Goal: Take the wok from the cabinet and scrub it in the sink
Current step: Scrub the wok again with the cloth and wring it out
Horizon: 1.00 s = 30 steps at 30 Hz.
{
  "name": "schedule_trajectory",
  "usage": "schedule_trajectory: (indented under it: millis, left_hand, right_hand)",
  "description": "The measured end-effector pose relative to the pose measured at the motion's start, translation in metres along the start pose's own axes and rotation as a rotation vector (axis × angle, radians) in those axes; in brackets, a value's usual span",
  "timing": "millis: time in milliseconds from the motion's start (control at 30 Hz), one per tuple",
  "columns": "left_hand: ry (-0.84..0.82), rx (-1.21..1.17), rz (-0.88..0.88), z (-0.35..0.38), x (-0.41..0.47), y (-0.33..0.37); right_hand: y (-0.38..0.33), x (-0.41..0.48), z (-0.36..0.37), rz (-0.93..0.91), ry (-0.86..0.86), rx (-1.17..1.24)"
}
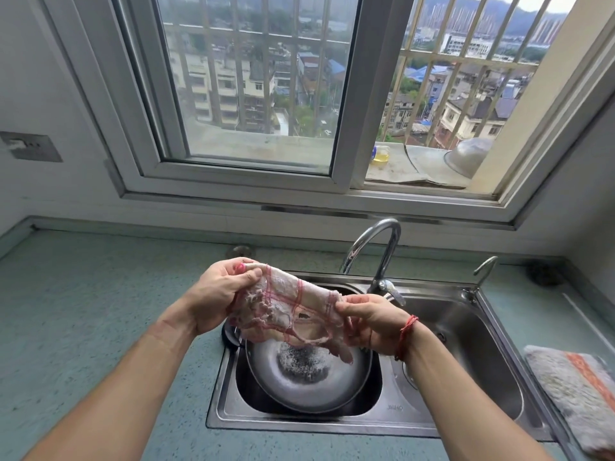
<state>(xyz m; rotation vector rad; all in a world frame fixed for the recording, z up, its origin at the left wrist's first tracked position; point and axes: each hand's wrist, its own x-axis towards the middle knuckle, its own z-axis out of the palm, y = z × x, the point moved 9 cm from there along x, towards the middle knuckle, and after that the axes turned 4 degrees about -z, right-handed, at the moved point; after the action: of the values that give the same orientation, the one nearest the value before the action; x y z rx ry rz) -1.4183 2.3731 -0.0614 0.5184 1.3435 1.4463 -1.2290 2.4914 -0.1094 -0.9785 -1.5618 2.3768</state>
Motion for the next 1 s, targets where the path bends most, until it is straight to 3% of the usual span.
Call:
schedule_trajectory:
  millis: [133, 400, 633, 833, 933, 1000]
  left_hand:
    - [0.065, 0.074, -0.016, -0.007, 0.000, -0.007]
    - [0.275, 0.325, 0.066, -0.010, -0.001, 0.001]
    - [0.209, 0.467, 0.112, 0.030, -0.006, 0.002]
    - [-0.112, 0.004, -0.088, 0.052, -0.009, -0.015]
    - [-0.087, -0.100, -0.102, 0.039, -0.012, -0.015]
    - [-0.031, -0.013, -0.057, 0.027, -0.012, -0.014]
  right_hand:
    - [-0.003, 0.000, -0.003, -0.006, 0.087, -0.109]
    - [-0.011, 0.011, 0.009, -0.072, 0.280, -0.096]
    - [-0.027, 0.023, 0.061, -0.153, 0.267, -0.116]
    - [-0.026, 0.028, 0.077, -0.174, 0.171, -0.088]
    - [-0.019, 0.033, 0.070, -0.180, 0.196, -0.100]
    - [-0.017, 0.038, 0.067, -0.162, 0.230, -0.089]
